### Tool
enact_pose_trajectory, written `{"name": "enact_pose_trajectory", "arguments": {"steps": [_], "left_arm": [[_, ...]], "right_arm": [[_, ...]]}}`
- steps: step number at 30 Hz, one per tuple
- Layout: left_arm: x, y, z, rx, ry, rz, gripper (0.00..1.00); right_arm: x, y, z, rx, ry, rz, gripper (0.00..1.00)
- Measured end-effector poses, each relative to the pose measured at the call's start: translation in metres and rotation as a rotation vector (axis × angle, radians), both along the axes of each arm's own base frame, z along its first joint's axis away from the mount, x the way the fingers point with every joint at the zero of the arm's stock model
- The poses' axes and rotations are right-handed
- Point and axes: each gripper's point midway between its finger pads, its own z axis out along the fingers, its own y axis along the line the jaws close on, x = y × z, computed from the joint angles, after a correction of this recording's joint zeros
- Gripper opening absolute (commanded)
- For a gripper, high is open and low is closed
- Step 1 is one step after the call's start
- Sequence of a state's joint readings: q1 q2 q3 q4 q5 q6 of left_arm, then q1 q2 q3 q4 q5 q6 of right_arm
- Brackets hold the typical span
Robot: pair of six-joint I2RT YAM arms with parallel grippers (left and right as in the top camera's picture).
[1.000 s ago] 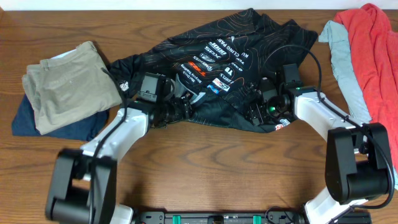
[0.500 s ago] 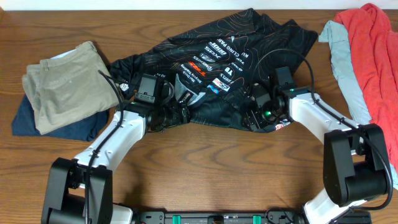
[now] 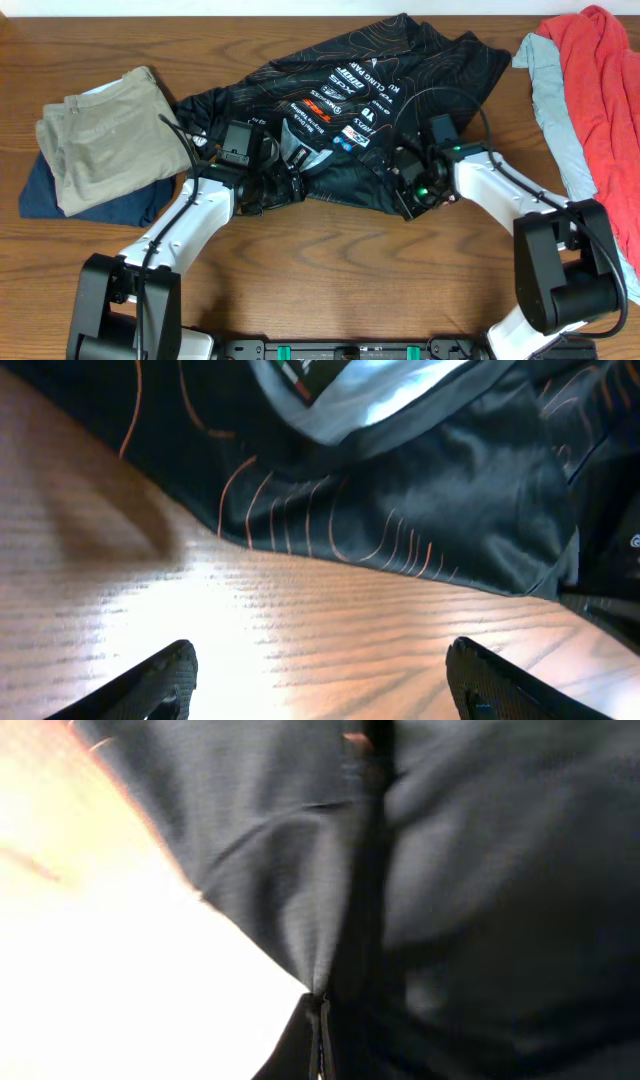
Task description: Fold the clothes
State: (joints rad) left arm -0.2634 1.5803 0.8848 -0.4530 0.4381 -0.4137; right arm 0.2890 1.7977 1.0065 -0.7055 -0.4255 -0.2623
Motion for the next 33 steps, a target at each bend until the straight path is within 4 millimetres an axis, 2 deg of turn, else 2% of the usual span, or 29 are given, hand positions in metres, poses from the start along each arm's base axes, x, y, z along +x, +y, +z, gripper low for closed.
{"name": "enact_pose_trajectory", "arguments": {"steps": [3,5,6,10,14,18,21,25,28,33], "left_arm": [[-0.002,0.001,-0.001,0.003,0.01,0.0,0.81],[-0.003,0.001,-0.001,0.003,0.011,0.0,0.81],[-0.002,0.001,-0.001,0.003,0.011,0.0,0.81],[-0.003,0.001,-0.001,0.004,0.014,0.0,0.82],[-0.008,0.001,-0.002,0.005,0.034,-0.001,0.83],[-0.015,-0.003,-0.002,-0.012,0.063,-0.015,0.87],[-0.022,-0.013,-0.002,-0.021,0.072,-0.049,0.89],[-0.036,-0.037,-0.001,-0.033,0.081,-0.12,0.9],[-0.049,-0.061,0.001,-0.043,0.082,-0.175,0.9],[-0.068,-0.093,0.002,-0.041,0.084,-0.207,0.89]], "right_arm": [[-0.03,0.018,0.009,0.1,0.093,0.092,0.02],[-0.051,0.03,0.017,0.157,0.151,0.157,0.17],[-0.061,0.036,0.02,0.181,0.172,0.192,0.19],[-0.073,0.048,0.022,0.207,0.166,0.282,0.22],[-0.062,0.043,0.015,0.143,0.137,0.243,0.25],[-0.045,0.023,0.004,0.012,0.13,0.107,0.26],[-0.031,0.009,0.005,-0.038,0.118,0.006,0.28],[-0.012,-0.01,0.021,-0.053,0.066,-0.119,0.29],[0.003,-0.026,0.041,-0.054,0.005,-0.221,0.33],[0.015,-0.052,0.064,-0.053,-0.05,-0.341,0.36]]}}
